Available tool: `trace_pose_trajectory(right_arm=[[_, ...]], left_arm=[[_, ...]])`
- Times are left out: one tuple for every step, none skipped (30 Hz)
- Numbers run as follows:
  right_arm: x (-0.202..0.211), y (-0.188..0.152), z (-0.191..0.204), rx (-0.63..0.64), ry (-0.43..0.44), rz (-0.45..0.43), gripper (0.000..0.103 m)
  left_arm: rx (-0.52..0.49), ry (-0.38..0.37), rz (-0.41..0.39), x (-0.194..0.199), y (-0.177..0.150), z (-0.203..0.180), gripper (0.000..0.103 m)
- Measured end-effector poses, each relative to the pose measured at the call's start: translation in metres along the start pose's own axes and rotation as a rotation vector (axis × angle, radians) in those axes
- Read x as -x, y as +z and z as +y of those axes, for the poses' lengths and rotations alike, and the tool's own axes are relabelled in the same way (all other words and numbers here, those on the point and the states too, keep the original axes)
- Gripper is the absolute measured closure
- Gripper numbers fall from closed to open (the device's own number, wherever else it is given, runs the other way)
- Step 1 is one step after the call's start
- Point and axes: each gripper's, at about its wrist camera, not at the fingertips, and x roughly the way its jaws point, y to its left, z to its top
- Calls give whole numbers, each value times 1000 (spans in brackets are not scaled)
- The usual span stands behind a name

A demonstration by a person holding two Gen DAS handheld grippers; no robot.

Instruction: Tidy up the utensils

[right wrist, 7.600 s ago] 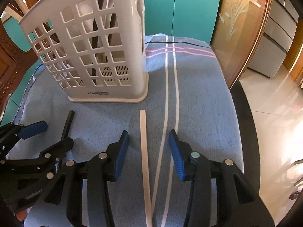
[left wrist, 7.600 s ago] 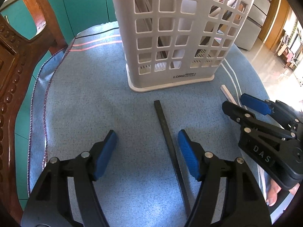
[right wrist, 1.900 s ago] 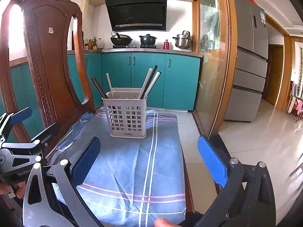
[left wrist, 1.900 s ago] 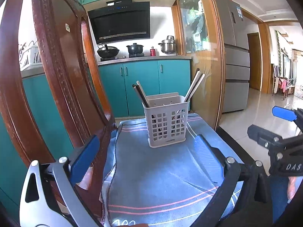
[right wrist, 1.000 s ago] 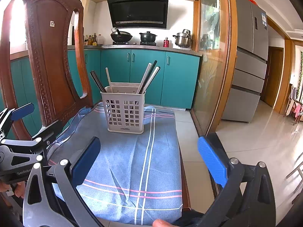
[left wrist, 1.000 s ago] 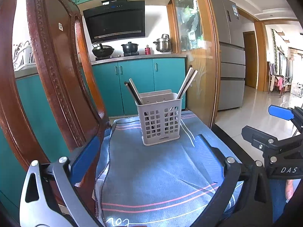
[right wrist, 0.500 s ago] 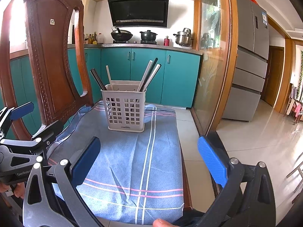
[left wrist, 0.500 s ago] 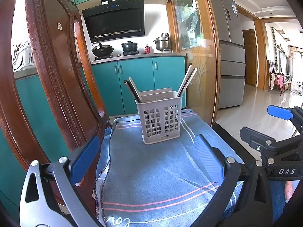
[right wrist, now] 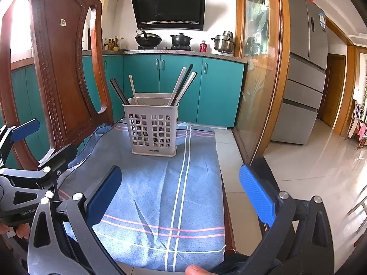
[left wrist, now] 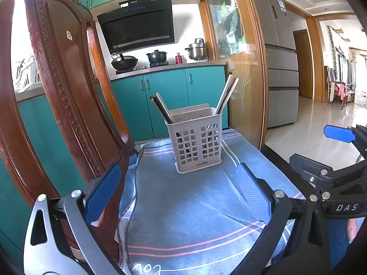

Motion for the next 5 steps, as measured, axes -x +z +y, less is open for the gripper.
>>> trace_pose_trajectory(right_arm=[[-1, 0, -1, 0, -1, 2, 3], [-2, -1, -1, 0, 0, 3, 3], [-3, -2, -1, 0, -1, 5, 3], [-5, -3, -2, -1, -1, 8, 3], [-6, -4, -3, -4, -1, 11, 3]], left_arm=[[5, -1, 7, -1, 0, 1, 3], [7, 0, 12, -2, 1, 2, 3], [7, 5, 17, -4, 0, 2, 3], [6, 12, 25, -6, 0, 3, 3], [5, 15, 30, -7, -1, 3, 3]])
